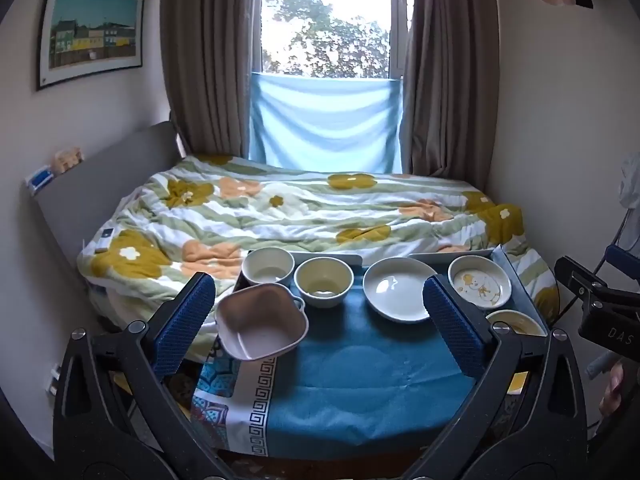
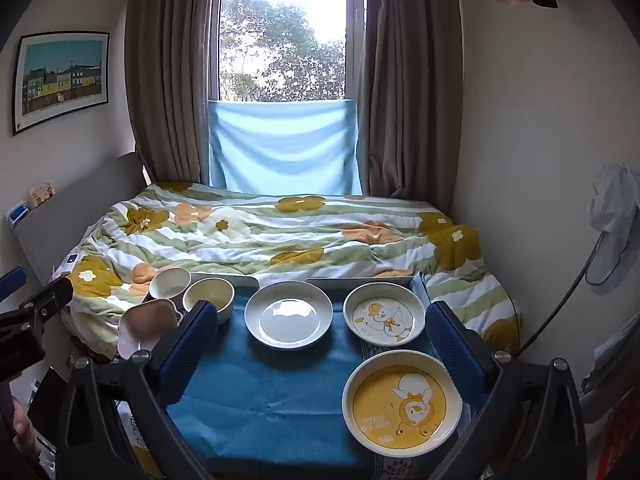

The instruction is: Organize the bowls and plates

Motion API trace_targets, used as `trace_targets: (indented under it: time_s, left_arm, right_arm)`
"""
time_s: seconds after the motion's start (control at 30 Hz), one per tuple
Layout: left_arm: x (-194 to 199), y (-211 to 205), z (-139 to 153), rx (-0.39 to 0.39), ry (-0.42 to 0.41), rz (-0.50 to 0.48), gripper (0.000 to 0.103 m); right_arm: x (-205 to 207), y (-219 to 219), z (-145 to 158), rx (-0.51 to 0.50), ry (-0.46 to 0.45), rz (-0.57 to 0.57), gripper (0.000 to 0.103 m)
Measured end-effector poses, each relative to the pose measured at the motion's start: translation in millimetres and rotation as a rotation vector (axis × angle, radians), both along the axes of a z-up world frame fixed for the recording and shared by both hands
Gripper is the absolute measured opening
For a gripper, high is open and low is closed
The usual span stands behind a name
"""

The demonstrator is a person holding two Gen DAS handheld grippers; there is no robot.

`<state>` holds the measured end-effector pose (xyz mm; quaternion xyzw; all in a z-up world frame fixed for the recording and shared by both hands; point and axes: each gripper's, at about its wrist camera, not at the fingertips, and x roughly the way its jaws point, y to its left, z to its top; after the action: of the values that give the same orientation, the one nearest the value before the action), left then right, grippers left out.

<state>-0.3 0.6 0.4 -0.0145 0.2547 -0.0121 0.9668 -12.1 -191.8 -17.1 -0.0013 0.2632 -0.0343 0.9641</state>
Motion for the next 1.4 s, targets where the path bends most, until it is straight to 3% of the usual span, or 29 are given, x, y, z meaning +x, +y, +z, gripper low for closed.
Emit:
trace_targets:
  time_s: [0.33, 1.4]
  left_arm:
    - [9.4, -8.0, 5.3, 0.055, -0.005, -0.002, 0.103]
    - [10.2, -23.8, 2.1, 0.055, 0.025, 0.001, 0.103]
  right_arm:
    - [0.0, -3.5, -2.5, 0.0, 0.006, -0.003, 0.103]
    - [13.1, -6.4, 4.0, 0.0, 0.01, 0.023, 0.103]
